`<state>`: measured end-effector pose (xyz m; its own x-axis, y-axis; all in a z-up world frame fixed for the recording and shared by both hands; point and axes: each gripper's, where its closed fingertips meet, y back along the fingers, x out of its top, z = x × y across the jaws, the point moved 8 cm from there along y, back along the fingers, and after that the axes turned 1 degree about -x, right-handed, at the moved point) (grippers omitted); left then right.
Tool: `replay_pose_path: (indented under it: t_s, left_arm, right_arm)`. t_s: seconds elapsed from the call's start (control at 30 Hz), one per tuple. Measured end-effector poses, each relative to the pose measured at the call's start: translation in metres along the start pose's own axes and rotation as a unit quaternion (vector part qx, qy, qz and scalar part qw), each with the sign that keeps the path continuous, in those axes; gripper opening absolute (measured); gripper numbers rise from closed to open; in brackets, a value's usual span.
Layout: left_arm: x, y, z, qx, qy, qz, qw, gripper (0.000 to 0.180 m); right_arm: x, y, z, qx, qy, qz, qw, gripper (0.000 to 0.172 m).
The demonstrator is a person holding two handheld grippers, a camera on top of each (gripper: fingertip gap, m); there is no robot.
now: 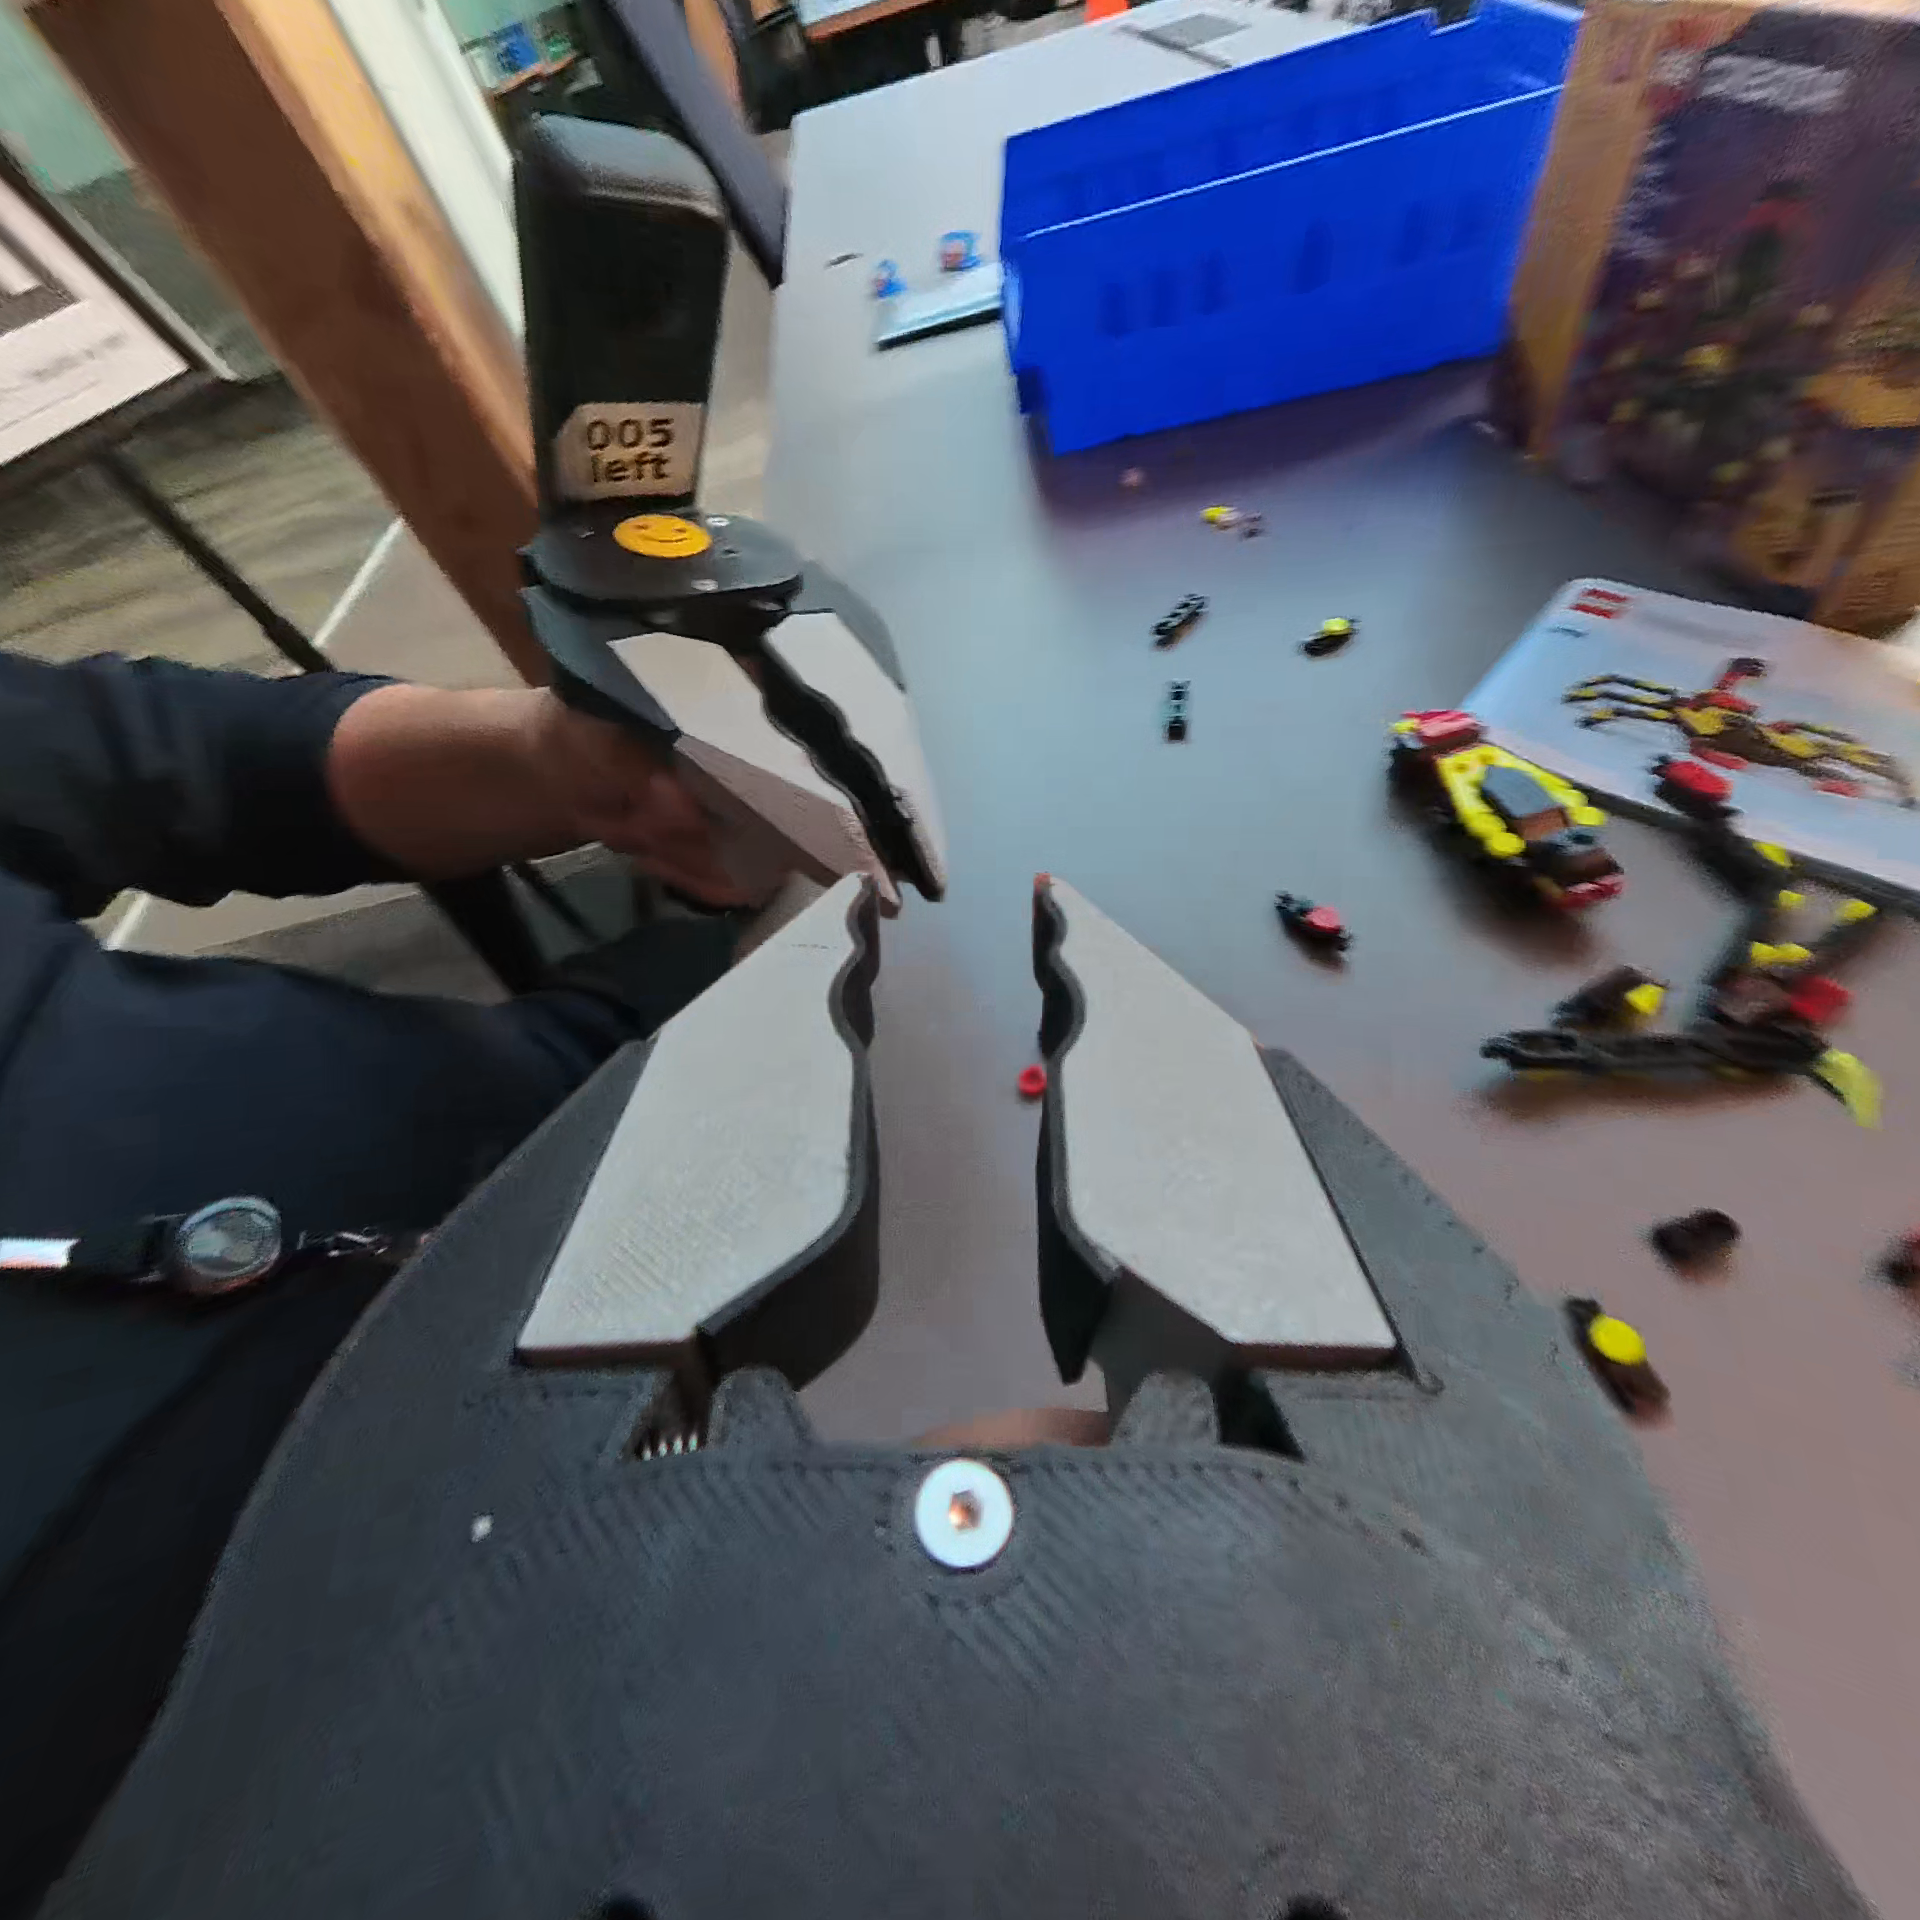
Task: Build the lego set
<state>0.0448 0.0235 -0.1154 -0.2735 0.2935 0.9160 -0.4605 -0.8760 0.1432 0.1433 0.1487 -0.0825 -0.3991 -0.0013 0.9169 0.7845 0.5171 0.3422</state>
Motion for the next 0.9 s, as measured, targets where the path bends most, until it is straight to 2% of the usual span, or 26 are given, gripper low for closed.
replay_pose_path:
  t_s: [0.13, 0.3, 0.37, 0.57, 0.67, 0.73, 0.9]
  left_arm:
    - [-0.001, 0.001, 0.008, -0.069, -0.014, -0.010, 0.997, 0.003]
    - [-0.002, 0.001, 0.010, -0.089, -0.016, -0.014, 0.996, 0.003]
    - [-0.002, 0.001, 0.011, -0.091, -0.020, -0.015, 0.996, 0.003]
    - [-0.001, 0.002, 0.009, -0.087, -0.010, -0.009, 0.996, 0.008]
    - [0.003, 0.007, 0.009, -0.106, -0.008, 0.020, 0.994, 0.013]
    - [0.006, 0.011, 0.011, -0.114, -0.028, 0.032, 0.993, 0.020]
    - [0.002, 0.013, 0.016, -0.084, -0.133, -0.014, 0.987, 0.027]
  right_arm:
    - [0.004, -0.012, -0.014, 0.034, 0.000, -0.001, 0.999, 0.026]
    - [0.000, -0.022, -0.018, 0.068, -0.018, -0.011, 0.997, 0.019]
    - [0.000, -0.024, -0.021, 0.091, -0.021, 0.002, 0.996, 0.003]
    - [0.002, -0.026, -0.017, 0.074, -0.017, 0.016, 0.997, 0.001]
    - [0.009, -0.018, -0.017, 0.076, -0.022, 0.038, 0.996, 0.001]
    - [0.009, -0.016, -0.017, 0.076, -0.024, 0.041, 0.996, 0.001]
    - [0.005, -0.022, -0.016, 0.095, -0.045, 0.035, 0.994, 0.001]
